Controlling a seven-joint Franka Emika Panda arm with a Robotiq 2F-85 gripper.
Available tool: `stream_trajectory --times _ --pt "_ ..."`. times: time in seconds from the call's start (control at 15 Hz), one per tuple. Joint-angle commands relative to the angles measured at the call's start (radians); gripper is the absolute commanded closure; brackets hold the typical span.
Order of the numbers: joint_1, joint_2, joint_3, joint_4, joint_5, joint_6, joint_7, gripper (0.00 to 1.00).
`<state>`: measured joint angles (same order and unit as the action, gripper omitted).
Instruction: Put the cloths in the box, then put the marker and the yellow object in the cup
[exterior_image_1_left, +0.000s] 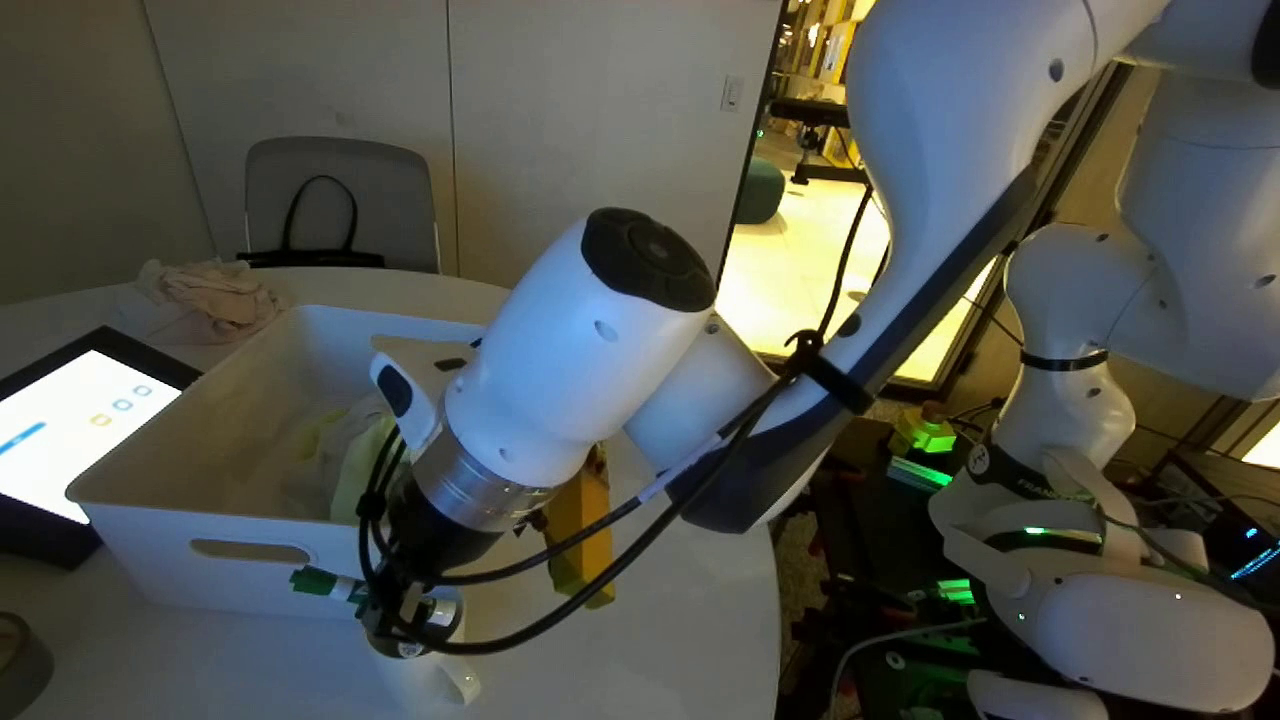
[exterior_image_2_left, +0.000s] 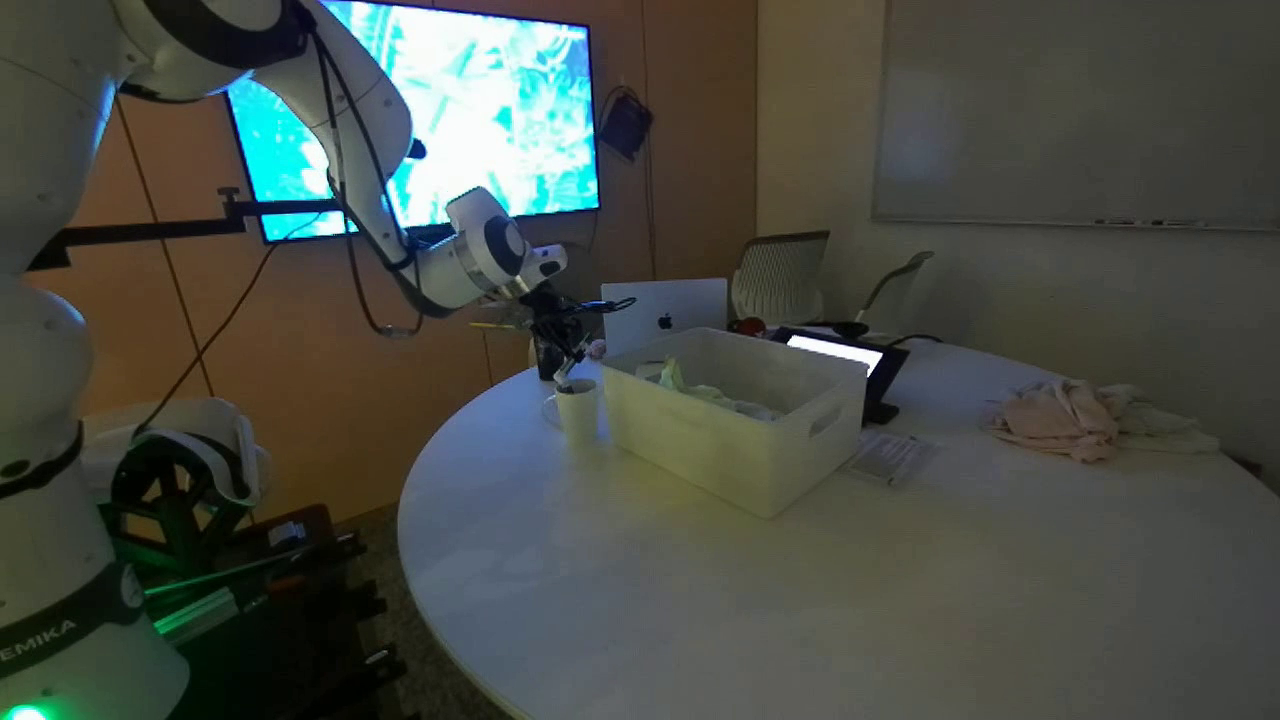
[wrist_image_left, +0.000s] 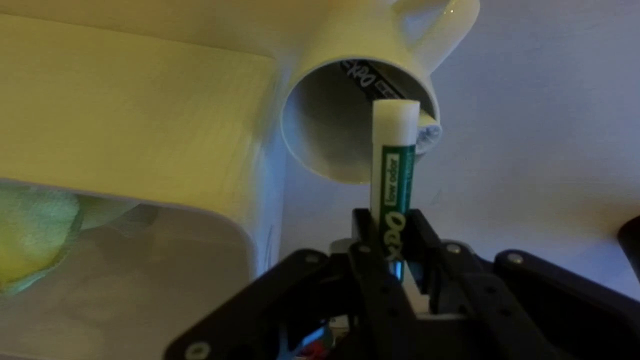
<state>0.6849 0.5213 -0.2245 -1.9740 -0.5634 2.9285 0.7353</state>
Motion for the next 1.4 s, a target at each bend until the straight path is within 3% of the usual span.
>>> stream_trajectory --times 0.0,0.6,0.93,1.0,1.07,1.33 --pt "0.032 0.058 -0.04 0.065 -0.023 0.008 0.034 0.85" --pt "0.043 0.127 -0.075 0.1 -0.019 0.021 0.037 0.85" --pt "0.087 0.125 -0.125 0.077 0.009 0.029 0.007 0.84" --pt "0.093 0.12 -0.13 0.071 0.007 0.027 -0.001 0.72" --pt "0.107 0.111 -0.143 0.06 0.001 0.03 0.003 0.54" --pt "0.158 0.08 -0.19 0.024 -0.019 0.036 -0.005 0.25"
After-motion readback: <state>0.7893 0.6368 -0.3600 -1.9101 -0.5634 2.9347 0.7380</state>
